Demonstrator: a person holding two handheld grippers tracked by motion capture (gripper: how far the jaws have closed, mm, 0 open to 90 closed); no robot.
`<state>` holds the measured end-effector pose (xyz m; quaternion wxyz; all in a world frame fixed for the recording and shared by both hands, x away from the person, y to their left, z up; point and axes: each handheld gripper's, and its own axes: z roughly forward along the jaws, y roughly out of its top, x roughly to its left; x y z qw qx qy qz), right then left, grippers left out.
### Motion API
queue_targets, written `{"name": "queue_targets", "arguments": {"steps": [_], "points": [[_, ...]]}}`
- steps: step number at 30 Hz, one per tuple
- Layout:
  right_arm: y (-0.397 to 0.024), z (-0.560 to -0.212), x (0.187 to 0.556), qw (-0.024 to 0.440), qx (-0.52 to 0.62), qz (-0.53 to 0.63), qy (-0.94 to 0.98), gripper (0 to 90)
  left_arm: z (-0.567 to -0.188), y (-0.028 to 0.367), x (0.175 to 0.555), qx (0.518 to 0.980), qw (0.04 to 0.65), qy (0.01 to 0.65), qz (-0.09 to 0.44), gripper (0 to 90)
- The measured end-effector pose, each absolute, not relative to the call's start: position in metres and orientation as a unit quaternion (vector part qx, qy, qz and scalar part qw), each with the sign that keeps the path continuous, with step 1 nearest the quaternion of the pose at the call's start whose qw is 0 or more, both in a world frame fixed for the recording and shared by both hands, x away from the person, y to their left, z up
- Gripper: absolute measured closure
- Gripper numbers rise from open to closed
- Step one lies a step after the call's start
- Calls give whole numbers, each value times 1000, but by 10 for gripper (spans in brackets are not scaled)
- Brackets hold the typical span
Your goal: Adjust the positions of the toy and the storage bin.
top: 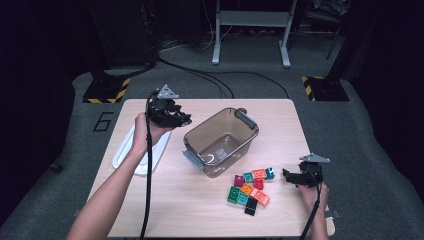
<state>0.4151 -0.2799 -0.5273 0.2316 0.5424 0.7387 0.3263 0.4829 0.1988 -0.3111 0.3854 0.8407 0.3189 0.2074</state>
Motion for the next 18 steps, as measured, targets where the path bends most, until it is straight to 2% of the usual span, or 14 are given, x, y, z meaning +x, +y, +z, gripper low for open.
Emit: {"name": "queue_targets", "arguments": {"steps": [18], "points": [[-280, -527, 415, 232, 542, 326, 739, 101, -328, 177, 476, 860, 376, 294, 179, 482]]}}
